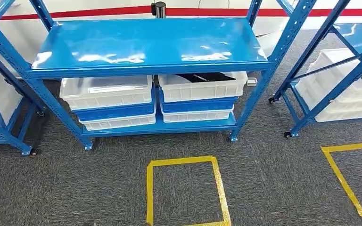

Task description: Take the parts from the cabinet and place them on the table.

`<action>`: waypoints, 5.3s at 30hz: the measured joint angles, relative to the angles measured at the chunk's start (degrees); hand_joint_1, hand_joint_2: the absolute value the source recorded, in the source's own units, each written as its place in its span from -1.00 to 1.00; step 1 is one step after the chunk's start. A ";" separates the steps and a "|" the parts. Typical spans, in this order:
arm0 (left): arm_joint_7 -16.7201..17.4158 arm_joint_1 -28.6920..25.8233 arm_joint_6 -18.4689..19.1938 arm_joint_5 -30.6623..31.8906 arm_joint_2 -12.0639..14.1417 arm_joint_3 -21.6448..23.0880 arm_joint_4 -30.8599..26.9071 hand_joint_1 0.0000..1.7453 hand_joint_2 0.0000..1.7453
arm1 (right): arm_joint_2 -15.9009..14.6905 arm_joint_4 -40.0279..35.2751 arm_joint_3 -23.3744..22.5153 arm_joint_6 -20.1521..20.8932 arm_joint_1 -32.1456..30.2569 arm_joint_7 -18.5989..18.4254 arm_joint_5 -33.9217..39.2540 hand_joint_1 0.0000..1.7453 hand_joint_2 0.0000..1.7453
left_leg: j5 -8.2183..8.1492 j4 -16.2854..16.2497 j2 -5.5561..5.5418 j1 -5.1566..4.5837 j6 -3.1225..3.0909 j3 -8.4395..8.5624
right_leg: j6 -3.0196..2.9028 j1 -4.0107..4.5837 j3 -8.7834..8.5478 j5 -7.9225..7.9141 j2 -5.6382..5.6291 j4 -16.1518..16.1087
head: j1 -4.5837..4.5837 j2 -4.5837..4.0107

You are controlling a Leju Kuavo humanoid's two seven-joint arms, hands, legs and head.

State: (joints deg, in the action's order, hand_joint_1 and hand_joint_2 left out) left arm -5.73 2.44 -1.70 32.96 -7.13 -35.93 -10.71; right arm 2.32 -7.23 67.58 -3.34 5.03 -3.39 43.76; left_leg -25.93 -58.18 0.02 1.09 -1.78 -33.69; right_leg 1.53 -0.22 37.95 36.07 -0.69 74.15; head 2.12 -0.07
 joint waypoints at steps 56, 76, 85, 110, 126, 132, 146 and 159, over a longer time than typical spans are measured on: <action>-0.09 -0.19 -0.04 0.81 -0.11 0.00 0.07 -1.00 -1.00 | 0.44 0.07 0.00 -0.46 -0.98 0.09 0.48 -1.00 -1.00 | 1.46 -3.62 -0.28 -2.05 -1.92 -3.20 | -1.02 0.58 -9.87 -5.29 -1.03 -16.15 | -0.46 0.00; 0.02 0.00 -0.07 0.90 -0.44 -0.09 0.00 -1.00 -1.00 | -0.17 0.07 0.02 -0.50 -0.81 0.02 0.50 -1.00 -1.00 | -6.18 -5.75 -0.21 -0.73 1.99 0.24 | -1.12 -0.72 -6.55 -9.32 0.21 -17.03 | -0.44 0.00; 0.18 -0.14 -0.15 0.98 -0.41 -0.13 0.04 -1.00 -1.00 | -0.02 0.07 0.02 -0.52 -0.98 0.02 0.61 -1.00 -1.00 | 0.04 -1.23 -0.32 -0.44 2.23 -0.50 | -0.45 0.02 -9.32 -6.49 -0.44 -16.85 | -0.02 0.00; 0.22 -0.13 -0.13 1.14 -0.46 -0.17 -0.02 -1.00 -1.00 | -0.07 0.07 0.02 -0.55 -0.92 0.09 0.68 -1.00 -1.00 | -9.19 -18.58 -0.27 -0.22 3.27 -7.84 | -2.33 -0.43 -7.15 -9.49 0.36 -17.55 | -0.20 0.00; 0.26 -0.14 -0.11 1.14 -0.46 -0.55 0.00 -1.00 -1.00 | -0.46 0.11 0.02 -0.55 -0.44 0.35 0.85 -1.00 -1.00 | -2.22 -0.02 -0.38 -0.35 -0.36 2.45 | 0.84 -0.34 2.82 -2.22 0.10 0.72 | -0.70 0.00; 0.26 0.00 -0.11 1.14 -0.50 -0.74 0.02 -1.00 -1.00 | -0.44 0.13 0.04 -0.52 -0.71 0.26 0.85 -1.00 -1.00 | -4.83 0.49 -0.69 -0.55 1.15 5.28 | -0.38 0.56 -3.26 -10.14 0.67 -15.83 | -0.98 0.00; 5.66 -0.10 -7.04 2.69 -0.55 -0.83 0.04 -1.00 1.00 | 0.31 0.13 0.18 -1.64 -0.97 -1.64 0.83 -1.00 -1.00 | -1.12 -1.59 -0.19 -0.89 2.07 -1.08 | -1.59 0.17 -9.21 -7.70 -0.04 -16.99 | -0.87 0.00; 7.39 0.02 -7.76 2.86 -1.20 -0.94 0.02 -1.00 -1.00 | 0.50 0.13 1.03 -3.15 -0.75 -3.48 0.57 -1.00 -1.00 | 0.31 -0.38 -0.49 -1.07 1.17 -0.50 | -1.33 0.19 -8.82 -7.44 0.34 -18.03 | -0.72 0.00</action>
State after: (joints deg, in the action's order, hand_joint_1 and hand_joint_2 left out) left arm 1.66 2.46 -9.46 35.82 -8.33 -36.87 -10.69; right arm 2.82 -7.10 68.61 -6.49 4.27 -6.86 44.33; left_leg -25.62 -58.56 -0.48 0.01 -0.60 -34.18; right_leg 0.21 -0.04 29.13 28.63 -0.35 56.13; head 1.40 -0.07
